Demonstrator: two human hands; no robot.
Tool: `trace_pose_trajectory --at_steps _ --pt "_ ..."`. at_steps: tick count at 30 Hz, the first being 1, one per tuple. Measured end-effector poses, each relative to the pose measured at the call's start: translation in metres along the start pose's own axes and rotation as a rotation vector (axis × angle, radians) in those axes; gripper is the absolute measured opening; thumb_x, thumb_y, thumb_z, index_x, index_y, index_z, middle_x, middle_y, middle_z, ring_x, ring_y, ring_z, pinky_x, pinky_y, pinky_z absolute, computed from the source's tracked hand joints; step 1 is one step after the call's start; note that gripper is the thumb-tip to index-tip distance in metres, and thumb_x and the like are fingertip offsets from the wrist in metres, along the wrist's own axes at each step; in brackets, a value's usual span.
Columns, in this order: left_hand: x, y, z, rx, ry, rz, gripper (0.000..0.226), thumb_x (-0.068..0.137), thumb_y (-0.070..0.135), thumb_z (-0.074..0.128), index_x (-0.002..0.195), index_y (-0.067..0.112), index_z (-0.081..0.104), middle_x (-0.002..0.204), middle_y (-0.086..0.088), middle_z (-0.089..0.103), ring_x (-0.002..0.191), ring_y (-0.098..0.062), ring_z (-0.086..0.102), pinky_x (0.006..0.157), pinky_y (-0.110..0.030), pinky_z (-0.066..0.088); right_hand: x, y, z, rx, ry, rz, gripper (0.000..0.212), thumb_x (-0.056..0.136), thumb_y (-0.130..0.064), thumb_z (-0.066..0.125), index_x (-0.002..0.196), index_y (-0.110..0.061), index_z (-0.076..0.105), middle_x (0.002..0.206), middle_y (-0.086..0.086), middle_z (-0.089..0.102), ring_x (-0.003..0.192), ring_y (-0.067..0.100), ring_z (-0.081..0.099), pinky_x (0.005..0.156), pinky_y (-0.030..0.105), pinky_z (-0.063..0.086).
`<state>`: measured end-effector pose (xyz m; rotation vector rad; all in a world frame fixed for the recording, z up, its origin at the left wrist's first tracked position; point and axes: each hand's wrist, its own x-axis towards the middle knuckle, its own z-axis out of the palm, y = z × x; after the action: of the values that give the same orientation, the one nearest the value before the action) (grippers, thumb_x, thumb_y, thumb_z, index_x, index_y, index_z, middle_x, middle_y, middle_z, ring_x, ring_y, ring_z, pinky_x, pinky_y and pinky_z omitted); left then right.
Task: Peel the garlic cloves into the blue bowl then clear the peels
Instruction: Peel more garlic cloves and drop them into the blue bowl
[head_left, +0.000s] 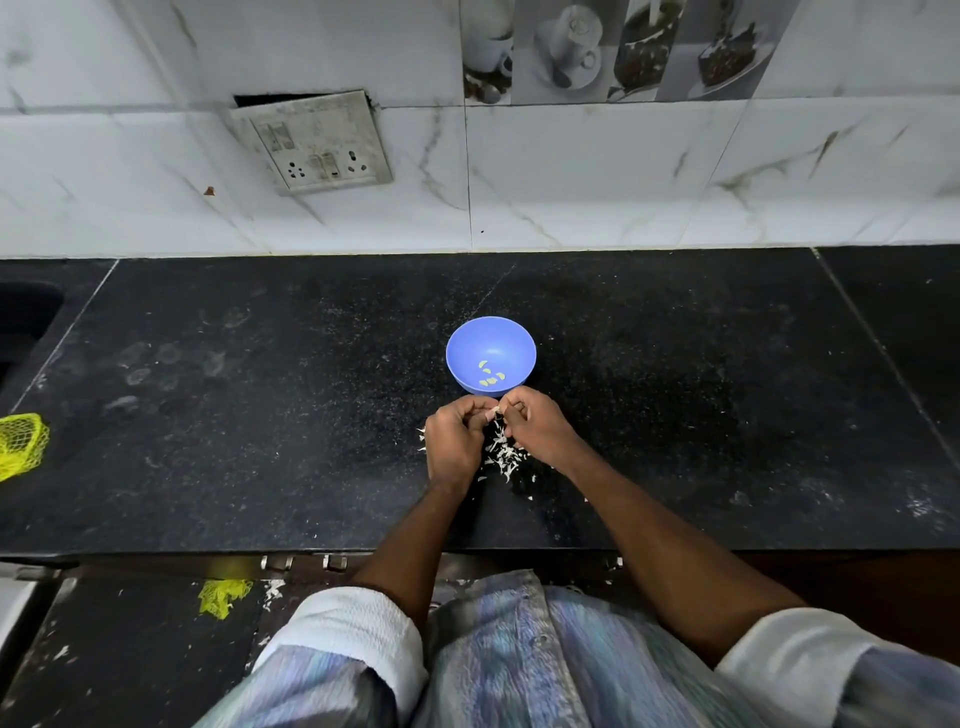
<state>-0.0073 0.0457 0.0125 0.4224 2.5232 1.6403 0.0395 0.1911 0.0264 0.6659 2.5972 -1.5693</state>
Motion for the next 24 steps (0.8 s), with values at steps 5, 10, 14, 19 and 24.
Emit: trace_pose_trajectory --at_steps 5,10,14,19,24 --pt "0.003 -0.004 0.005 -0.097 -0.028 -0.065 0.021 0.091 -0.002 0.072 0.094 0.017 0.080 0.080 0.007 0.078 0.073 -0.015 0.075 0.073 -0.033 0.063 0.001 -0.002 0.000 0.053 0.011 0.013 0.017 0.098 -0.015 0.053 0.090 -0.023 0.064 0.083 -0.007 0.071 0.073 0.010 0.068 0.063 0.029 0.053" --pt "0.008 -0.009 0.012 -0.270 -0.093 -0.225 0.026 0.096 -0.007 0.062 0.097 0.013 0.078 0.086 -0.009 0.079 0.075 -0.021 0.074 0.076 -0.038 0.063 0.000 0.000 -0.002 0.072 0.015 0.036 0.015 0.098 -0.017 0.054 0.089 -0.023 0.065 0.085 -0.004 0.073 0.073 0.012 0.068 0.064 0.030 0.055" --pt "0.008 -0.009 0.016 -0.438 -0.123 -0.371 0.016 0.099 -0.006 0.062 0.105 0.000 0.076 0.083 -0.012 0.078 0.068 -0.012 0.068 0.066 -0.022 0.057 0.000 0.000 -0.003 0.071 0.017 0.035 0.015 0.097 -0.017 0.056 0.087 -0.021 0.066 0.081 -0.004 0.072 0.069 0.011 0.068 0.060 0.027 0.051" --pt "0.007 -0.009 0.015 -0.515 -0.118 -0.435 0.016 0.100 -0.004 0.062 0.106 0.000 0.077 0.080 -0.009 0.076 0.065 -0.008 0.065 0.064 -0.019 0.056 0.000 0.002 -0.004 0.062 0.012 0.019 0.012 0.097 -0.017 0.060 0.088 -0.020 0.067 0.079 -0.001 0.072 0.068 0.013 0.068 0.061 0.029 0.052" --pt "0.009 -0.011 0.015 -0.543 -0.072 -0.468 0.020 0.099 -0.004 0.063 0.101 0.007 0.079 0.084 -0.010 0.077 0.072 -0.012 0.065 0.069 -0.022 0.056 0.003 0.007 -0.004 0.048 0.054 -0.006 0.008 0.089 -0.019 0.071 0.081 -0.021 0.072 0.075 -0.006 0.073 0.072 0.012 0.070 0.069 0.033 0.059"
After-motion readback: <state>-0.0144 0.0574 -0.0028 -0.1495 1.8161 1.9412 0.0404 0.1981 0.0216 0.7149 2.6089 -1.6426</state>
